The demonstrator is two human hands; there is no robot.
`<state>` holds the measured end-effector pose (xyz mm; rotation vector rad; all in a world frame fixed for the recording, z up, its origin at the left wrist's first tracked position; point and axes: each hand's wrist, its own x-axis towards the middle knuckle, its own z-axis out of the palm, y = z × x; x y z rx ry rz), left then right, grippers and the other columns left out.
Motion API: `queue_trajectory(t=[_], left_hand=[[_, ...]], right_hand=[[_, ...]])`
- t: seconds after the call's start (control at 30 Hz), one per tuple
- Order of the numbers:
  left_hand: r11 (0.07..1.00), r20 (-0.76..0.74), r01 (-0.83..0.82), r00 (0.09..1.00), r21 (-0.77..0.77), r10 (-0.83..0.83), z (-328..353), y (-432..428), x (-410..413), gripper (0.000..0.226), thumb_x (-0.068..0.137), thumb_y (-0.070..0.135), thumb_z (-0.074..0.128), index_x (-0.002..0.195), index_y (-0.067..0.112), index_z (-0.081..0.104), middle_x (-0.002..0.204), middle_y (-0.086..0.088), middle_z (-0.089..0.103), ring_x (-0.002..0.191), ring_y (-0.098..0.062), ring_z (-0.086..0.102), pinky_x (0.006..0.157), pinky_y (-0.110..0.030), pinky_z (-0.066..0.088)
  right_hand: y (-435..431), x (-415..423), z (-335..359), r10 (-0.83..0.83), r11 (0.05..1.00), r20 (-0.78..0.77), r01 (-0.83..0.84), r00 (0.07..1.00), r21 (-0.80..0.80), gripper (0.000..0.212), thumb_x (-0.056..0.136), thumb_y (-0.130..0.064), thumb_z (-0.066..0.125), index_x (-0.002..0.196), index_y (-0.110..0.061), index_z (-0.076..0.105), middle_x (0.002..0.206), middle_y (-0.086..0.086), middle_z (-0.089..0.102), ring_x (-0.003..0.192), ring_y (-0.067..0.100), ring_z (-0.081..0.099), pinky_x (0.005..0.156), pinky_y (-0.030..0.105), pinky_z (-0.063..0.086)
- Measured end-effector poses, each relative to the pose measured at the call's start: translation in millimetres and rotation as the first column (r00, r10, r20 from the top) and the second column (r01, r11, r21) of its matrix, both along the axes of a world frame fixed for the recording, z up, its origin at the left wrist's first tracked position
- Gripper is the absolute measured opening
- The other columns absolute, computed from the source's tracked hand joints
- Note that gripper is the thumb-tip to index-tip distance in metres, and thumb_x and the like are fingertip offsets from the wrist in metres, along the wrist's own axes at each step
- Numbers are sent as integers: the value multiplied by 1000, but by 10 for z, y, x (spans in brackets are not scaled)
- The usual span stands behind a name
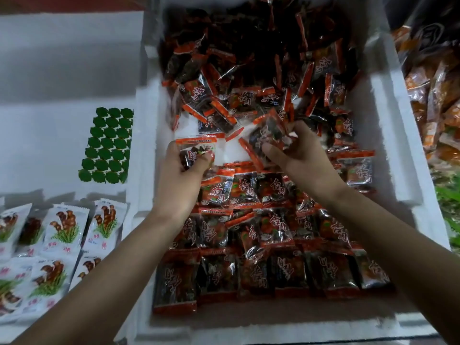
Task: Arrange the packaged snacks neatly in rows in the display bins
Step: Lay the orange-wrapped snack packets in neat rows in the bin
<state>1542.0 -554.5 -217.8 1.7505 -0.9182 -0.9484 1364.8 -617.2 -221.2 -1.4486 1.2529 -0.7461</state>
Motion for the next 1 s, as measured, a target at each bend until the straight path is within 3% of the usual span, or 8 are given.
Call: queue_trajectory(t=[0.07,0.2,0.47,0.63,0.77,0.83,0.9,1.0], left_hand=[[1000,9,-16,1000,-8,16,30,48,59,26,91,20,60,116,20,53,100,14,64,84,9,61,74,-9,45],[999,13,-44,999,-3,44,67,166,171,27,91,19,61,117,20,53,110,7,65,103,-8,60,93,-28,44],[999,12,-50,999,-6,50,68,493,222,26,91,18,61,116,18,54,107,8,65,98,-4,61,82,-19,45],[1000,-3,-12,1000,-2,12,119,669,144,19,91,19,60,108,25,53,99,13,64,84,8,60,69,-6,46],[999,-11,38,999,7,-37,149,818,56,20,92,17,58,105,30,52,94,19,62,76,17,58,67,-2,43],[998,-12,54,998,17,-54,155,886,4,20,93,16,55,108,28,52,96,20,61,76,21,55,66,1,39],[998,-28,61,998,31,-60,155,950,-43,20,94,12,50,110,25,53,98,16,61,78,21,54,64,4,36],[992,-34,98,995,83,-96,94,1027,-101,39,94,22,51,132,22,49,132,6,54,120,-1,48,105,-17,34]], right_hand=[[220,-37,32,82,992,45,-86,996,92,17,87,-26,62,95,-24,47,104,2,68,83,15,70,71,39,59],[727,3,0,307,940,-97,-285,947,190,13,90,-30,57,95,-29,45,93,-7,68,64,5,68,52,20,53],[1246,249,-196,502,865,-362,-460,786,201,20,93,-34,56,110,-24,54,69,-13,53,48,1,51,45,13,38],[1299,291,-206,454,822,-676,-565,580,67,35,96,-43,44,124,-23,52,113,-1,55,91,16,60,75,29,50],[1336,285,-136,344,756,-833,-654,433,-28,41,96,-50,36,127,-25,44,126,-4,39,94,17,60,71,29,48],[1342,250,-148,322,762,-809,-641,492,-86,37,96,-46,40,128,-27,43,128,-6,39,94,16,61,71,30,50],[1359,206,-141,328,834,-625,-528,709,-161,33,96,-29,51,128,-24,44,123,-7,49,90,14,62,73,34,52],[1369,136,-20,255,964,-98,-261,962,-53,43,90,-6,57,128,-20,41,106,-13,57,80,7,60,67,30,54]])
